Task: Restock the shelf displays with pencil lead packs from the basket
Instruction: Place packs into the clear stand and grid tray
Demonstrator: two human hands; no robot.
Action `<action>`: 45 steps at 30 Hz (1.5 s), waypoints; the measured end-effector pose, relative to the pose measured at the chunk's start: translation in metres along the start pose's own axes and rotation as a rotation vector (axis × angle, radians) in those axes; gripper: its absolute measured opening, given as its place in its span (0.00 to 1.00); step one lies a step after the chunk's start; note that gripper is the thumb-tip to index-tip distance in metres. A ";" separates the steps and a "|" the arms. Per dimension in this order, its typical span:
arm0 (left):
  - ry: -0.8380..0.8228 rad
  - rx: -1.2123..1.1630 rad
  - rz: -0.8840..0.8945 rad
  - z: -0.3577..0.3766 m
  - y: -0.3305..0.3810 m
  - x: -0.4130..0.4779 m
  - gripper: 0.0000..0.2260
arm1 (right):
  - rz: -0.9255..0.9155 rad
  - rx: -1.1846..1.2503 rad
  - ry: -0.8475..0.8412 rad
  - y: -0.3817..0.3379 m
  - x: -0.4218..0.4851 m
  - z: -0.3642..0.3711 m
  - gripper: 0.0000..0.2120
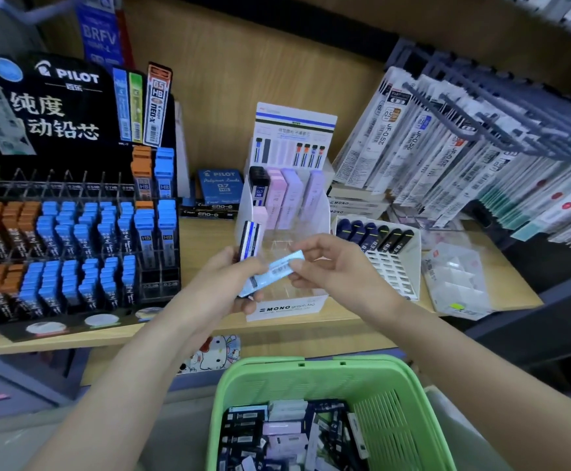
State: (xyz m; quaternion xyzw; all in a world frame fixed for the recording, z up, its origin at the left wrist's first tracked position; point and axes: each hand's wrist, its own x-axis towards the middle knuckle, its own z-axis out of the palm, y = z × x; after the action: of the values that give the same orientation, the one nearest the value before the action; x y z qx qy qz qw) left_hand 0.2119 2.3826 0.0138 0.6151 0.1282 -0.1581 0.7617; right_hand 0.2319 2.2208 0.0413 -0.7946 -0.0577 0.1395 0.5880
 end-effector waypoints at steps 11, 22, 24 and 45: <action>0.023 0.231 0.276 0.016 -0.001 -0.007 0.11 | -0.128 -0.483 -0.073 0.008 -0.020 0.000 0.08; 0.177 0.038 0.162 0.015 0.006 -0.002 0.05 | -0.189 -0.400 0.212 -0.008 0.030 -0.018 0.09; 0.190 0.047 0.164 0.014 0.005 -0.002 0.06 | -0.203 -0.386 0.233 -0.006 0.042 -0.017 0.05; 0.214 0.068 0.144 0.007 0.007 0.002 0.06 | -0.380 -0.716 0.218 0.018 0.069 0.007 0.07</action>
State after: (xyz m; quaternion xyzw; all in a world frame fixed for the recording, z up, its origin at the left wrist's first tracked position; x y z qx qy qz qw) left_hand 0.2165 2.3766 0.0212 0.6615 0.1589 -0.0409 0.7318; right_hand 0.2944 2.2395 0.0120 -0.9341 -0.1857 -0.0851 0.2928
